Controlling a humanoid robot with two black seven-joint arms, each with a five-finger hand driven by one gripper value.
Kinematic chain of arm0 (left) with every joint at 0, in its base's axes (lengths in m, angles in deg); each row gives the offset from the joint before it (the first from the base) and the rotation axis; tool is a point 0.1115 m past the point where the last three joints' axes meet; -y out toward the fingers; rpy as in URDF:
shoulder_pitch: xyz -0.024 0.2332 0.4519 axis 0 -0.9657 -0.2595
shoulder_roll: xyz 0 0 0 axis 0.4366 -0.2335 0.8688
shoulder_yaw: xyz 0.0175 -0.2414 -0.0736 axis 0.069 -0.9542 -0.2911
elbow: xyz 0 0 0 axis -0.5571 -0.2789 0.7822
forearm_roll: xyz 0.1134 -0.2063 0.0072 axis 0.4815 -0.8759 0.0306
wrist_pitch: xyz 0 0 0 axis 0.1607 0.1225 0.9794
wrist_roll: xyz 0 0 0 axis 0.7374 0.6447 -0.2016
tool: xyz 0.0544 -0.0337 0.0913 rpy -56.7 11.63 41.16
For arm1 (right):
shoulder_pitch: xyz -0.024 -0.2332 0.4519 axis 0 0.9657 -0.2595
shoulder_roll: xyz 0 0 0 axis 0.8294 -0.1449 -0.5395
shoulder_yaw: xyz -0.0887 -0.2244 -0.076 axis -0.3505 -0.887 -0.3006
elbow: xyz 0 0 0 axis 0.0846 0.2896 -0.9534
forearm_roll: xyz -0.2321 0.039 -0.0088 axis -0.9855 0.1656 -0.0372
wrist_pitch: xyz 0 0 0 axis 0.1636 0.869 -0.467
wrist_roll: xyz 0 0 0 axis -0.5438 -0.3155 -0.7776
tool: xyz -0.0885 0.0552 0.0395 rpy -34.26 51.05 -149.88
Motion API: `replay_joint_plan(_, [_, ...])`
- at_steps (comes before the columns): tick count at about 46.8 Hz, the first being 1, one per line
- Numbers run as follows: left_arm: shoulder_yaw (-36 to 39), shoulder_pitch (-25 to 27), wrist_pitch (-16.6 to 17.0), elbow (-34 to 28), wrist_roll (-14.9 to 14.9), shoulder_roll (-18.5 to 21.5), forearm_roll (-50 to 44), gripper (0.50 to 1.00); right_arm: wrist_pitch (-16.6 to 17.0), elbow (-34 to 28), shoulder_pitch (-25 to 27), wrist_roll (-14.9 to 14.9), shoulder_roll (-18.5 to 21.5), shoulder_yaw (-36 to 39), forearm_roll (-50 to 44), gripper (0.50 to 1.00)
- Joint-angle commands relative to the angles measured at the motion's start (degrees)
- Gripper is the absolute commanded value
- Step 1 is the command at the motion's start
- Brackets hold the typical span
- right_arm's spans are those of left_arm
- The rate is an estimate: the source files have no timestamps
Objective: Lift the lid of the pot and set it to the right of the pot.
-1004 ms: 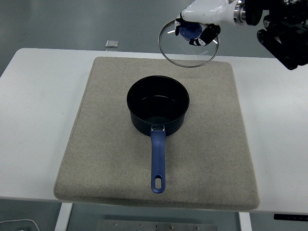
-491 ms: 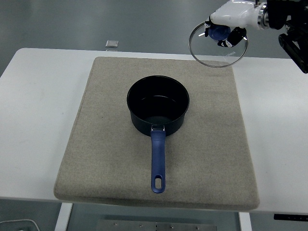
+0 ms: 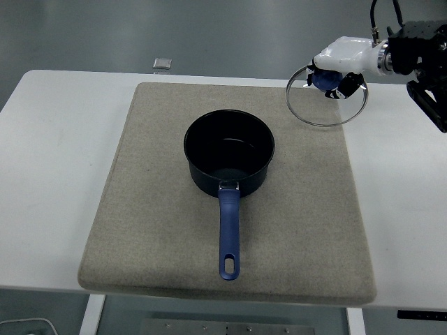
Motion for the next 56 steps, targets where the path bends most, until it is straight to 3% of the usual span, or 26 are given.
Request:
replay_joint_plan(1, [0.0, 0.0, 0.0, 0.0, 0.0, 0.0, 0.0, 1.000, -0.1, 0.1, 0.4, 0.0, 0.2, 0.0, 0.0, 0.500])
replay_joint_plan(56, [-0.1, 0.0, 0.0, 0.0, 0.0, 0.0, 0.0, 1.000, -0.9, 0.7, 5.2, 0.0, 2.0, 0.5, 0.4, 0.500])
